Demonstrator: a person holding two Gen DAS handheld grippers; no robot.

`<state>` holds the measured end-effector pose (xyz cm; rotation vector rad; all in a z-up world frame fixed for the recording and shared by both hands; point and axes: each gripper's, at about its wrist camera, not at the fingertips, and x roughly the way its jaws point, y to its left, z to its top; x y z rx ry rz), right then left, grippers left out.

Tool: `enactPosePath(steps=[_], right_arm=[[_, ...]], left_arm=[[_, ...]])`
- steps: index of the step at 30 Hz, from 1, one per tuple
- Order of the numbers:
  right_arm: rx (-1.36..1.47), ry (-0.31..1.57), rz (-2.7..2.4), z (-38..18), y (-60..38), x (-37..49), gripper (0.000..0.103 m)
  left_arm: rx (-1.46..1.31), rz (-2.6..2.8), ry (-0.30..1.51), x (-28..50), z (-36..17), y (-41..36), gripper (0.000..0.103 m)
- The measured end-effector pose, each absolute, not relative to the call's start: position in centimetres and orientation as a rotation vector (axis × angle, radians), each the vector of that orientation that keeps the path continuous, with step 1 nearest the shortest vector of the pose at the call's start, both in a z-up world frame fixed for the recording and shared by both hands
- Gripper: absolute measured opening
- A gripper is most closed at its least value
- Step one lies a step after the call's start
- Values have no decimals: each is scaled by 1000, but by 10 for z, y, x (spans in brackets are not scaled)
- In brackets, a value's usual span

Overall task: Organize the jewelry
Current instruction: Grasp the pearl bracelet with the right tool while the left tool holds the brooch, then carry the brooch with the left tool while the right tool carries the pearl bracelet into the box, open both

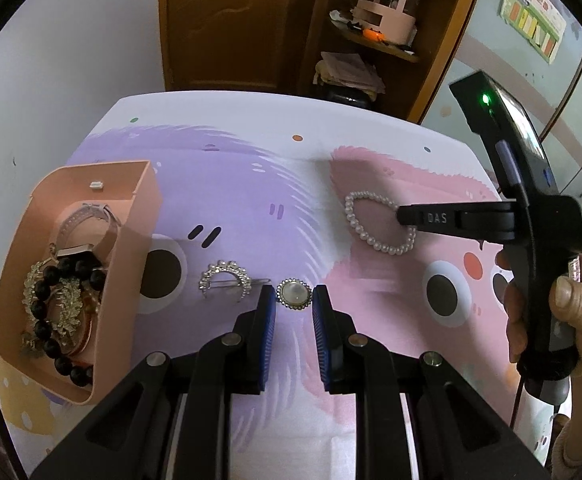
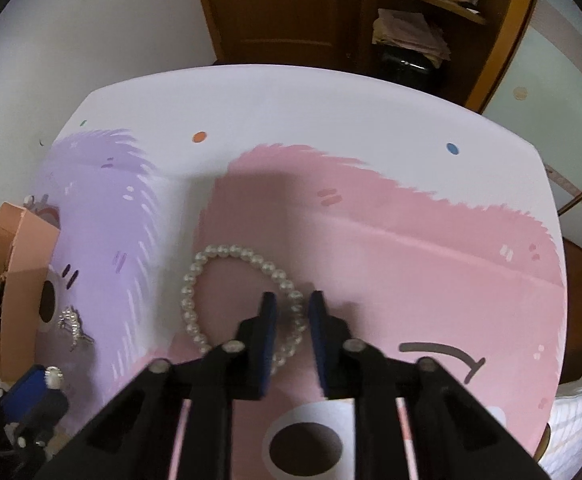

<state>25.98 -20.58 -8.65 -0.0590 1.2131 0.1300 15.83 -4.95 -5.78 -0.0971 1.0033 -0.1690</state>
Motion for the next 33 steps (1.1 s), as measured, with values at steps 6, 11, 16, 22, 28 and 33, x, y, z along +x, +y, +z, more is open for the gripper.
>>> enactPosePath(steps=[6,11,16,22,28,33], right_arm=[[4,1224,154,-86,-210,254,7],[13,1184,172,-72,-208,237,7],[16,1123,201,-44,-205,219,7],[17,1016,291,3,-193,198,7],[-19,959,372,38,-164,179,7],[-32,930,459,64,-133,172,7]], left_arm=[[-116,-156,990,152,-50,-40,17],[-127,-138,977,146,-41,-33,17],[-144,-119,954,138,-29,-23,17],[-156,-85,933,126,-16,-6,17],[-176,-45,930,115,-9,19,17],[-203,6,923,114,-1,50,17]])
